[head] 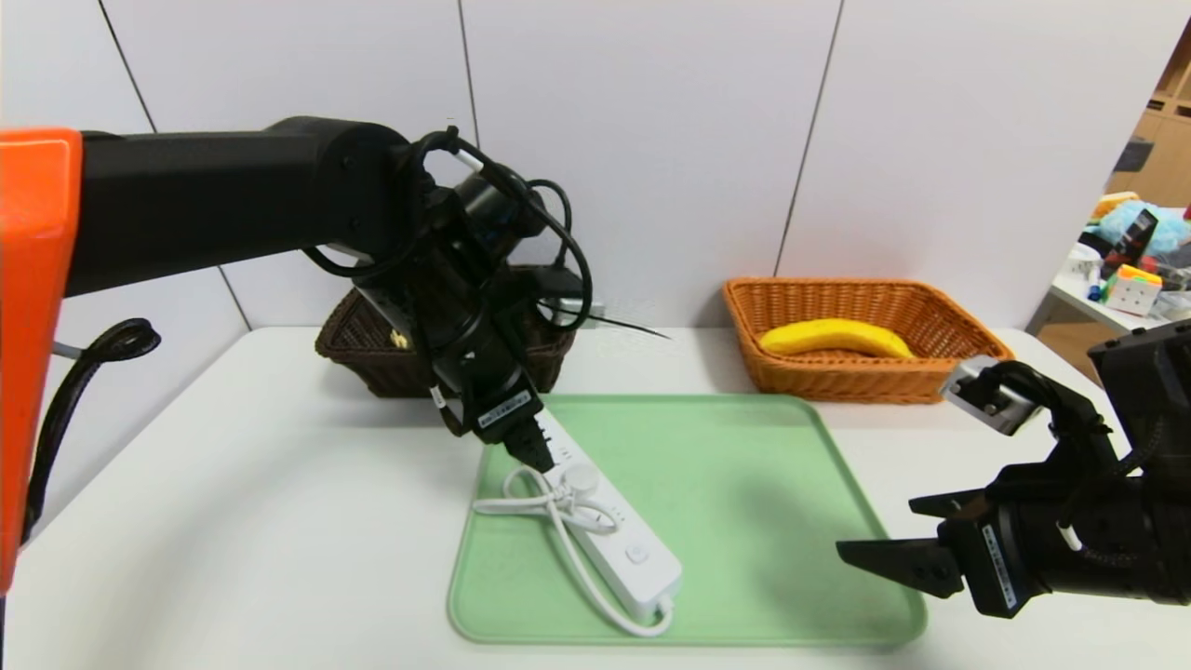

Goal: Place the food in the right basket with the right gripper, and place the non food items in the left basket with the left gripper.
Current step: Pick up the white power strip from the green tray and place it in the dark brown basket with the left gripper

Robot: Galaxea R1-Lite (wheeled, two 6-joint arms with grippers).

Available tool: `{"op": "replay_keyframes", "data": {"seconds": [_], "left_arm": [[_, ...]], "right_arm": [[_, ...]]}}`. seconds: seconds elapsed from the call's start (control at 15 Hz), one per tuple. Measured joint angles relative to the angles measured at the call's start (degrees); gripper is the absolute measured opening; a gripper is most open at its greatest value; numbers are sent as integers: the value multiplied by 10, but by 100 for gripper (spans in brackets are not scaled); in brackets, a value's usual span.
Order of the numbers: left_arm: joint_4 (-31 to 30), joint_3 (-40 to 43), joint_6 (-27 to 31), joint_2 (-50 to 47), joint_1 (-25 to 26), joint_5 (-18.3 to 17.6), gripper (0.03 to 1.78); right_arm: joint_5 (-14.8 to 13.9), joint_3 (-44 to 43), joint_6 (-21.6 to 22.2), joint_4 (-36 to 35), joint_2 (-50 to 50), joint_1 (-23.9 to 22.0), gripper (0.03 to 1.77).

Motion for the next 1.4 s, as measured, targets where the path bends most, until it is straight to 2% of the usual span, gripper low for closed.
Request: {"op": "replay_keyframes", "data": {"seconds": [0.2,0.4,0.6,0.73,1.07,1.4], "left_arm": [[-13,0,132,22,6,-57,169],[-17,0,237,44,7,-103,169],[-15,-1,274,54,2,-159,169],[-13,-1,293,55,-4,-179,169],[0,0,342,58,-28,-213,169],[17,0,405,64,-39,-215,169]], "right_arm": [[0,8,0,0,-3,-3,170],[-1,26,0,-23,-4,-3,170],[-1,53,1,-50,-8,-4,170],[-1,60,1,-50,-15,-4,170],[0,73,3,-49,-33,-3,170],[1,84,3,-45,-54,-3,170]]}}
